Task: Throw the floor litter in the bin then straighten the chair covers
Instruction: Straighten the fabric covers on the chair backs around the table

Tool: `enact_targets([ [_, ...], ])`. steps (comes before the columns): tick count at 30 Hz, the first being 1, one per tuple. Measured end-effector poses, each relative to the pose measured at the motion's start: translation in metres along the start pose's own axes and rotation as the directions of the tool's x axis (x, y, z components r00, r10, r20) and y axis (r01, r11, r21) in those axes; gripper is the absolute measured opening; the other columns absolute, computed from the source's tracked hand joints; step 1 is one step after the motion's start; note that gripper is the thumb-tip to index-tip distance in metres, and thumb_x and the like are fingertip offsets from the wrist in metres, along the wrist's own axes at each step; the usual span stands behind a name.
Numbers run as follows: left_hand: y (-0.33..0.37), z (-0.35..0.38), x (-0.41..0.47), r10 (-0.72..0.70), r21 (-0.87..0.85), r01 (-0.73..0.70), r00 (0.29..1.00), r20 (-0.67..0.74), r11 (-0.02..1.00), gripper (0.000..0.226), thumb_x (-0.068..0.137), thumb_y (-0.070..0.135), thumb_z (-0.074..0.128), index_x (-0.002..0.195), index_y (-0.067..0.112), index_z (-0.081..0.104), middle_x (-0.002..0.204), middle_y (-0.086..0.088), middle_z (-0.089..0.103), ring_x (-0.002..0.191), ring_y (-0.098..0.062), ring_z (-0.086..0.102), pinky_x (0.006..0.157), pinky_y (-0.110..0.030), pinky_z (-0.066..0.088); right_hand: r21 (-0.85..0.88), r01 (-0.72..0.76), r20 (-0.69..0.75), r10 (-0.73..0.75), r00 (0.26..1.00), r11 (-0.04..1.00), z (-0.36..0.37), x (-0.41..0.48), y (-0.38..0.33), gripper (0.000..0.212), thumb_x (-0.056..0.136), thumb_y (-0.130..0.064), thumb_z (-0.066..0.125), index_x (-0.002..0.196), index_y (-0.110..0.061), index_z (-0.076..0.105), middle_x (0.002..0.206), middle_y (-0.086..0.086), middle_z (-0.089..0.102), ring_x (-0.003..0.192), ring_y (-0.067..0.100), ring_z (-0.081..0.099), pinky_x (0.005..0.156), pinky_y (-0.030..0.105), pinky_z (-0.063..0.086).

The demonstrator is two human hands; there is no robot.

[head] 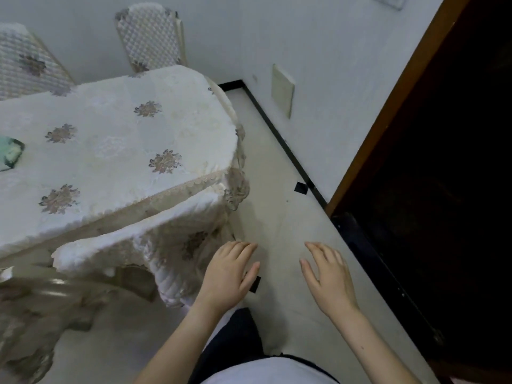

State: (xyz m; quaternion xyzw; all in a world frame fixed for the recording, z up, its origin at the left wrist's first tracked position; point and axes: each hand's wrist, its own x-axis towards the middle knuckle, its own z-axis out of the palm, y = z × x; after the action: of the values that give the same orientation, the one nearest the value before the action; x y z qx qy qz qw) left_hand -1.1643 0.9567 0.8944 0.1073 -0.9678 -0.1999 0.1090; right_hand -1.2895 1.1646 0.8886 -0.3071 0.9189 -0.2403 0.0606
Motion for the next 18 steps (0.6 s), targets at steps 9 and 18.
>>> enact_targets([
  [9,-0.015,0.012,0.12,0.094,-0.017,-0.094,0.995,-0.031,0.995,0.044,0.099,0.041,0.042,0.127,0.012,0.062,0.123,0.001,0.063,0.118,-0.019,0.054,0.103,-0.034,0.04,-0.026,-0.042,-0.049,0.041,0.998,0.999,-0.019,0.105,0.026,0.062,0.097,-0.055,0.025,0.139,-0.018,0.051,0.135,-0.002,0.055,0.126,0.016,0.045,0.106,0.03,0.029],
  [18,-0.08,0.011,0.288,0.073,-0.069,-0.074,0.997,-0.011,0.995,0.049,0.1,0.044,0.037,0.127,0.012,0.062,0.122,0.001,0.064,0.113,-0.019,0.057,0.097,-0.036,0.045,-0.074,-0.028,-0.018,0.027,0.999,0.997,-0.025,0.282,0.024,0.065,0.096,-0.056,0.021,0.141,-0.019,0.048,0.138,-0.001,0.053,0.127,0.017,0.045,0.11,0.038,0.034],
])
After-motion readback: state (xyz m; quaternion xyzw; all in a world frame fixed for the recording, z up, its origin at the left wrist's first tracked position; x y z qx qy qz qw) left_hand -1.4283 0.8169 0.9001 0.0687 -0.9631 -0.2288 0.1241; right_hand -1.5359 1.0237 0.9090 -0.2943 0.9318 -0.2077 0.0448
